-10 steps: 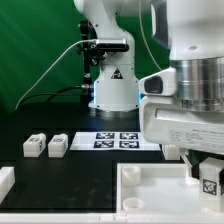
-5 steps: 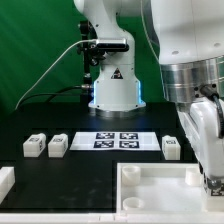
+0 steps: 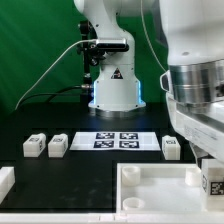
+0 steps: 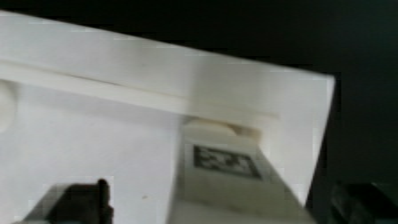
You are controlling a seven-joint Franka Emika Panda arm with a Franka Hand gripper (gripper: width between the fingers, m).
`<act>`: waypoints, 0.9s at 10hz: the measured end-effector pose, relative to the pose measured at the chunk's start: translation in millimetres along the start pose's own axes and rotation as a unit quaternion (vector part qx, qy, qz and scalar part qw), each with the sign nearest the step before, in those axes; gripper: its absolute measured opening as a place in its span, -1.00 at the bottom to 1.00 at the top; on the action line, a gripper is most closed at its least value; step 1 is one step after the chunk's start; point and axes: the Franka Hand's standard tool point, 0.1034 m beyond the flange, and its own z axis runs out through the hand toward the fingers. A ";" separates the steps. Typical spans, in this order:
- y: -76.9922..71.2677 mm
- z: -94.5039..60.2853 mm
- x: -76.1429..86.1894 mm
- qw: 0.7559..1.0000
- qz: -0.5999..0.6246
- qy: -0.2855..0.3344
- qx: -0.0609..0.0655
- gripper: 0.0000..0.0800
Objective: Assemble one leg
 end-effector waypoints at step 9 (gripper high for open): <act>-4.1 2.7 18.8 0.845 -0.533 0.031 -0.019 0.62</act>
Offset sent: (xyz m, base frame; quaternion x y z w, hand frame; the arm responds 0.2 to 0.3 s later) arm 0.0000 0.0000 0.0000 0.0000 0.0000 -0.2667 0.9638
